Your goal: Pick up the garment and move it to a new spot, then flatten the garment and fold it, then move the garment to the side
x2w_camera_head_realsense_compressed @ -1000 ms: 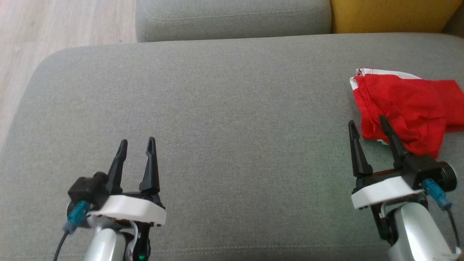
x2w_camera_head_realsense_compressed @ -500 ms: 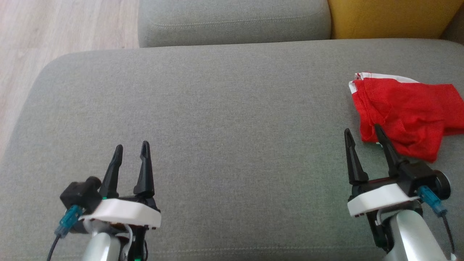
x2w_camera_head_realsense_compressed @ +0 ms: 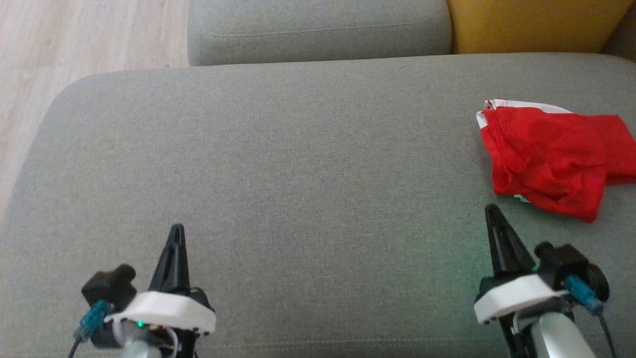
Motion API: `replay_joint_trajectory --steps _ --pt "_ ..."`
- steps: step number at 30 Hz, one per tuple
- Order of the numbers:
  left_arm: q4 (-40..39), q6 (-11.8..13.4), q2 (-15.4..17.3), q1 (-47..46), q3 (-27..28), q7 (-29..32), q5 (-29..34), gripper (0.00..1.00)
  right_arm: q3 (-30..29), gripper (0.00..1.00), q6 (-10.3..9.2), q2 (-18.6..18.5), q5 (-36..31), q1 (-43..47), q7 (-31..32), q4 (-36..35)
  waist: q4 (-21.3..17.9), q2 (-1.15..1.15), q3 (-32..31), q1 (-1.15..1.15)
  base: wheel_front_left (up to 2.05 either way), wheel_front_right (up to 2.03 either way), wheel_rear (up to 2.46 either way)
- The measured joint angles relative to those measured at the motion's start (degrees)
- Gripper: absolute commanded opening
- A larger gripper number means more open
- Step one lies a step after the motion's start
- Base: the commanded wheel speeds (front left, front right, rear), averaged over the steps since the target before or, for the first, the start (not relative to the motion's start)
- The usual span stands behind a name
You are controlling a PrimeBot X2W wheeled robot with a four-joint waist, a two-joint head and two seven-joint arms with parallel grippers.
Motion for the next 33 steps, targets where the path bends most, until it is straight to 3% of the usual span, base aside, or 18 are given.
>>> replay_joint_trajectory --steps 33 --pt "0.49 -1.54 0.00 -0.08 2.94 5.49 -17.66 0.00 -2.63 0.00 0.00 0.25 22.61 0.29 5.21 -0.74 -0.21 0.00 -0.10 0.00 0.00 0.00 0.00"
